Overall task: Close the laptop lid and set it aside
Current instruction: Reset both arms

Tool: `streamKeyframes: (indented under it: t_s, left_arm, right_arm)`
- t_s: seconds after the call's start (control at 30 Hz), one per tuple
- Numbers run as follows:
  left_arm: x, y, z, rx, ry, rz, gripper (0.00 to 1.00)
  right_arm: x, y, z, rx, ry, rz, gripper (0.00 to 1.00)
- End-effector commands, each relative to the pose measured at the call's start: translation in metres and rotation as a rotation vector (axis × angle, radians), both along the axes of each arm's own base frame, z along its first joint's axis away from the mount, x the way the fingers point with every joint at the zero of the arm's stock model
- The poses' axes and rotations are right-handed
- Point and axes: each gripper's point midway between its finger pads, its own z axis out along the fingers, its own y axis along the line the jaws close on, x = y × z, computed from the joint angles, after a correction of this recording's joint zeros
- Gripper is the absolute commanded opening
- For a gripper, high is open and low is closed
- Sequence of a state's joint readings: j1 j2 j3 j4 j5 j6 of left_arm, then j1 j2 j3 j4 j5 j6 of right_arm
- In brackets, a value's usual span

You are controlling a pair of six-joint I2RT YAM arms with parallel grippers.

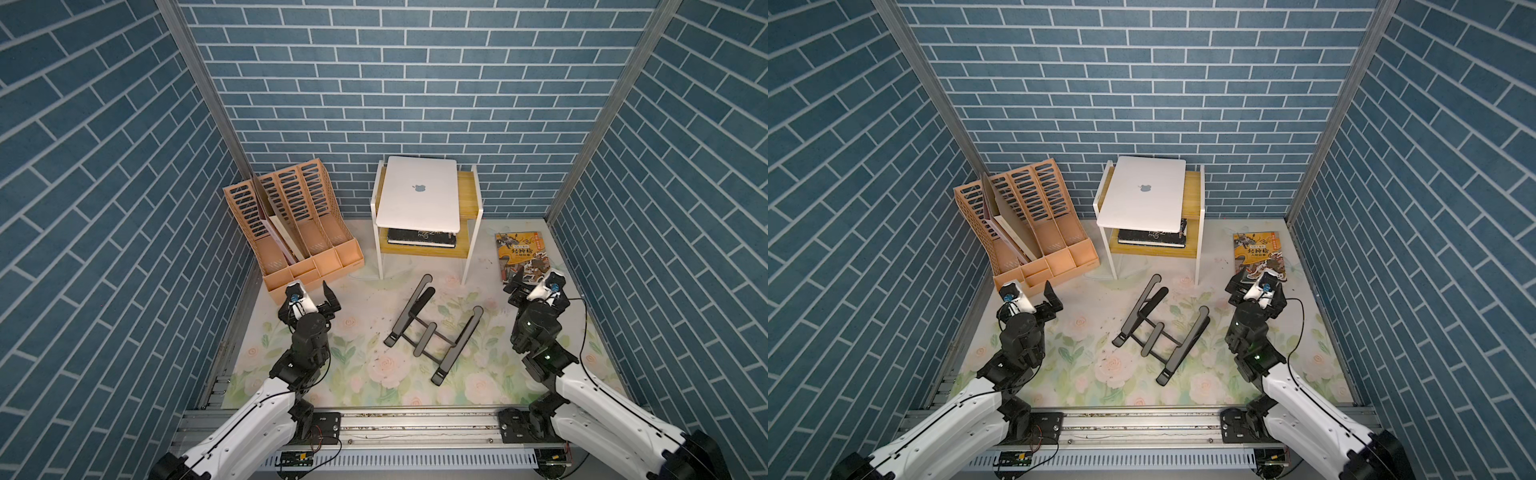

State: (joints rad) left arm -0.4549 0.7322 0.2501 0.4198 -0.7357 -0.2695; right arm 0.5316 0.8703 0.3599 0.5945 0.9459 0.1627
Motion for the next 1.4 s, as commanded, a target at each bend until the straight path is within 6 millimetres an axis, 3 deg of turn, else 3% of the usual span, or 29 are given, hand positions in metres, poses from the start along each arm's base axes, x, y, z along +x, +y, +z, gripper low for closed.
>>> streamKeyframes:
  t_s: [0.0, 0.2, 0.37, 0.5, 0.93, 1.1, 1.27, 1.37]
  left_arm:
    - [0.002, 0.024, -0.012, 0.050, 0.018, 0.073, 1.00]
    - [0.008, 0.041, -0.026, 0.137, 0.048, 0.131, 1.00]
    - [0.018, 0.049, -0.051, 0.152, 0.110, 0.157, 1.00]
    - [0.031, 0.044, -0.061, 0.152, 0.136, 0.106, 1.00]
    - [0.058, 0.044, -0.047, 0.137, 0.020, 0.015, 0.99]
    - [0.067, 0.041, -0.050, 0.146, 0.034, -0.026, 1.00]
    - [0.054, 0.040, -0.053, 0.158, -0.073, -0.056, 1.00]
    - [0.064, 0.040, -0.061, 0.159, -0.018, -0.057, 1.00]
  right_arm:
    - [0.021, -0.011, -0.010, -0.117, 0.054, -0.032, 0.98]
    - [0.037, -0.040, -0.058, -0.102, 0.124, -0.056, 0.98]
    - [0.031, -0.053, -0.083, -0.105, 0.124, -0.045, 0.99]
    - [0.029, -0.057, -0.094, -0.112, 0.127, -0.027, 0.99]
    - [0.046, -0.047, -0.099, -0.118, 0.089, 0.092, 0.99]
    - [0.056, -0.033, -0.103, -0.152, 0.111, 0.177, 1.00]
    - [0.064, -0.020, -0.108, -0.171, 0.132, 0.255, 1.00]
    - [0.063, -0.020, -0.113, -0.179, 0.118, 0.267, 1.00]
